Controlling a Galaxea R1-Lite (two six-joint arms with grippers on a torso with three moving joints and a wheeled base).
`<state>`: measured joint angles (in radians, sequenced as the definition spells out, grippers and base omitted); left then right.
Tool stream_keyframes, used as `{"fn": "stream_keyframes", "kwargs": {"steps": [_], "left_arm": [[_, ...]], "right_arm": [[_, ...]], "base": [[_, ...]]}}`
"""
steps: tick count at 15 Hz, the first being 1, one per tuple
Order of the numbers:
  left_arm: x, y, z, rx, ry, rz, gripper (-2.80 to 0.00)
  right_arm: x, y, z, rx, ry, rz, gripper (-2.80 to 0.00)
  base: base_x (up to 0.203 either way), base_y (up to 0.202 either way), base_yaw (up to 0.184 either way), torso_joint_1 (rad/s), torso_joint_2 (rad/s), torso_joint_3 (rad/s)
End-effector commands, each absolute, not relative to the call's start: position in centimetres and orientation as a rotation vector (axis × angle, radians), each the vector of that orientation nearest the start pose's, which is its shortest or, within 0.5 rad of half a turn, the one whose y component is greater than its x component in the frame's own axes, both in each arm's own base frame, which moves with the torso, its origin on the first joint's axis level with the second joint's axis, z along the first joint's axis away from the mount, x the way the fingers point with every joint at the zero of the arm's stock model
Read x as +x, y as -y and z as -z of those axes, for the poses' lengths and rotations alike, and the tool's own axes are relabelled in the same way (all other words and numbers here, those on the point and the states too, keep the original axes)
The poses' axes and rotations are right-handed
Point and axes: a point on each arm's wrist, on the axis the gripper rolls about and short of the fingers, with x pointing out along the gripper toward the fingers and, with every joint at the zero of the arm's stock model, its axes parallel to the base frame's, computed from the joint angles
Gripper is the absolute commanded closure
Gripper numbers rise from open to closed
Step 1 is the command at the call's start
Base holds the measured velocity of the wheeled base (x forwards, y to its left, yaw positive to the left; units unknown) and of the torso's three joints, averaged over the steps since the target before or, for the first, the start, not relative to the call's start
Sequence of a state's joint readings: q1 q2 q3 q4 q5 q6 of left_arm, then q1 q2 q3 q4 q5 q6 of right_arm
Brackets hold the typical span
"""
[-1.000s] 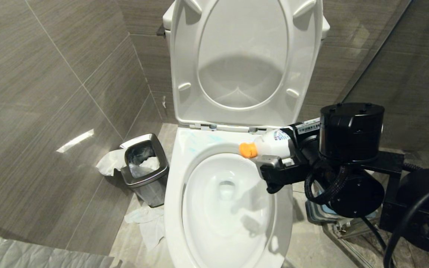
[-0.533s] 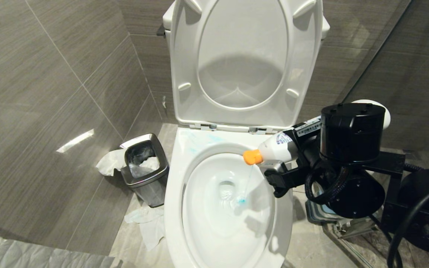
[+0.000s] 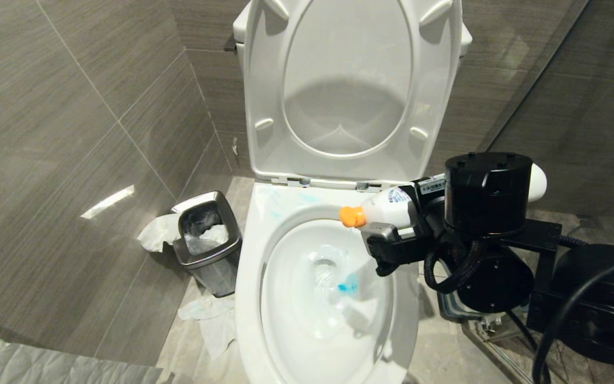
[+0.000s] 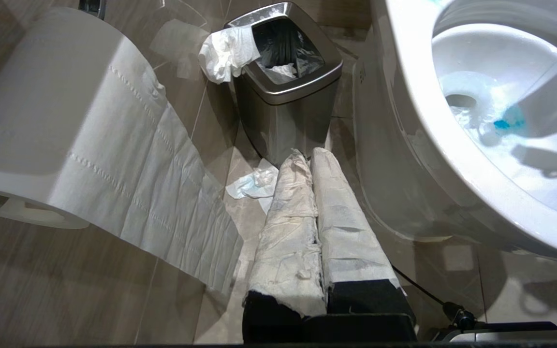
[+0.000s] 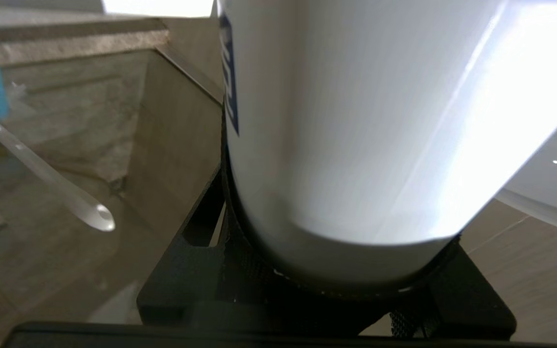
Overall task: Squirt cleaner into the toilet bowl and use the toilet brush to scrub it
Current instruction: Pour in the cleaning agent
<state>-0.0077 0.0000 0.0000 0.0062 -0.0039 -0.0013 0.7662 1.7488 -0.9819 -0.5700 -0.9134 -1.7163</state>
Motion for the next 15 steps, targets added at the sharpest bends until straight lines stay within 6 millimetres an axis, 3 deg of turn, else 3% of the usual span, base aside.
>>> {"fn": "stream_keyframes", "kwargs": {"steps": [1,7,15], "left_arm": [[-2.3,0.0,-7.5,-0.002,-0.008,0.012,0.00],[-2.3,0.0,-7.5,-0.002,-0.008,0.012,0.00],[-2.3,0.0,-7.5,-0.002,-0.008,0.012,0.00]], "right_arm": [[24.9,-21.6,-20.5,-1.838,-0.235,-0.006,0.00],[25.2,-22.6,-19.4,-1.688,-0.228,-0.012,0.00],[25.3,-24.3,-17.6,-1.237,-0.224,-0.002,0.00]], "base": [[0.000,0.000,0.000,0.000,0.00,0.000],[0.000,0.000,0.000,0.000,0.00,0.000],[0.000,0.000,0.000,0.000,0.00,0.000]]}}
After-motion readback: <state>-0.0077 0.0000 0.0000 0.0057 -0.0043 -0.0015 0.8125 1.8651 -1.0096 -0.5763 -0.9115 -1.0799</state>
